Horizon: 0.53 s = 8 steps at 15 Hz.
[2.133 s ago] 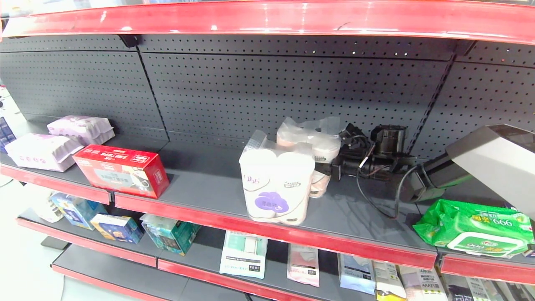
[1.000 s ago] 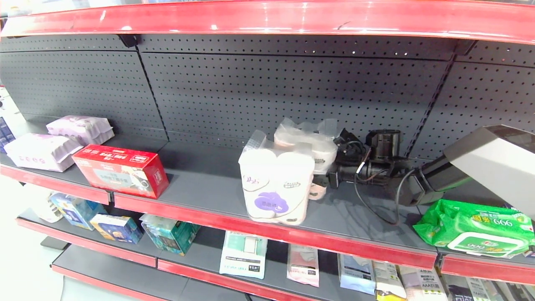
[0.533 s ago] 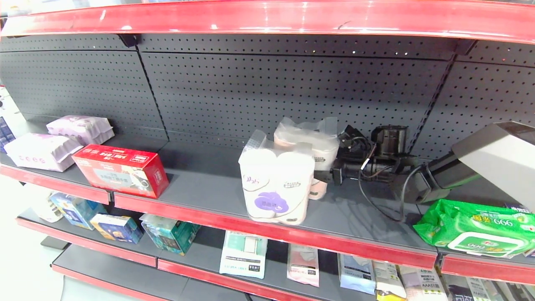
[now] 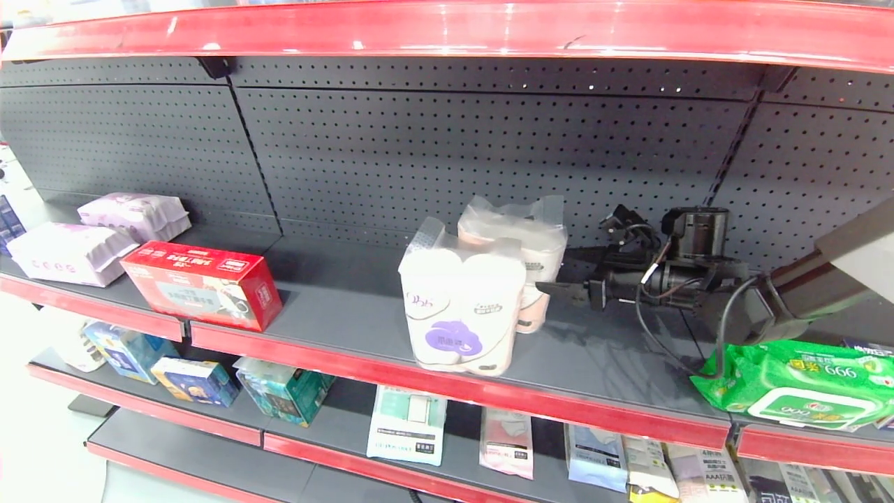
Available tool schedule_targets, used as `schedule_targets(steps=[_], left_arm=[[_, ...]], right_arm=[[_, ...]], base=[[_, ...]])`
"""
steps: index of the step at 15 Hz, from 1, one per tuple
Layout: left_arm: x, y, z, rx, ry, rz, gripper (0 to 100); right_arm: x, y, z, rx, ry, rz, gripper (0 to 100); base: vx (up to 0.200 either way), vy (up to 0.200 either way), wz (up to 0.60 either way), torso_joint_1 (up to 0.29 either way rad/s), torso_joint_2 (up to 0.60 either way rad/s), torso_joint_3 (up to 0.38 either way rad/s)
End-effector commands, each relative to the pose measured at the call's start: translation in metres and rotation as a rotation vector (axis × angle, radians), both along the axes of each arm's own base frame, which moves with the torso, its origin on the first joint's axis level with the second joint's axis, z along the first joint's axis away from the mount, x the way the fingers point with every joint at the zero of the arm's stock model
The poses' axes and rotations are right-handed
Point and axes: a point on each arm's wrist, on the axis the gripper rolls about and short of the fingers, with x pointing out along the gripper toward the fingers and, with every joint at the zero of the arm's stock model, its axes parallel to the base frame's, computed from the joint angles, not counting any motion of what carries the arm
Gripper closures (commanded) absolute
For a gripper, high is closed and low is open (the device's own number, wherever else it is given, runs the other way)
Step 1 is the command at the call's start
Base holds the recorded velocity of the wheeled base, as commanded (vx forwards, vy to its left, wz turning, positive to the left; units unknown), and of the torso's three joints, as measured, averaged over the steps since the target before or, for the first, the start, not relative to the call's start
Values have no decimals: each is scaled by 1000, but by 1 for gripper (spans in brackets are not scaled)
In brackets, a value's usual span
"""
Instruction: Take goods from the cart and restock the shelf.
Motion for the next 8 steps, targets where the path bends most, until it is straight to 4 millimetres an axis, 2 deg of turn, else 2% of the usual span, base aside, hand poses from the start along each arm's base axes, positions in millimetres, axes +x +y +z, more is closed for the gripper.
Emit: schedule_targets(steps=[1, 5, 8], left_arm=[[0, 0, 0, 0, 1, 1, 0], [0, 0, 0, 0, 1, 1, 0], [0, 0, 0, 0, 1, 1, 0]], right_arm=[[-7, -12, 6, 1, -4, -28, 0], [-26, -43, 9, -3, 27, -106, 0], [-43, -62, 24, -6, 9, -173, 0]], base=[[0, 0, 0, 0, 0, 0], [0, 0, 0, 0, 0, 0], [0, 0, 0, 0, 0, 0]])
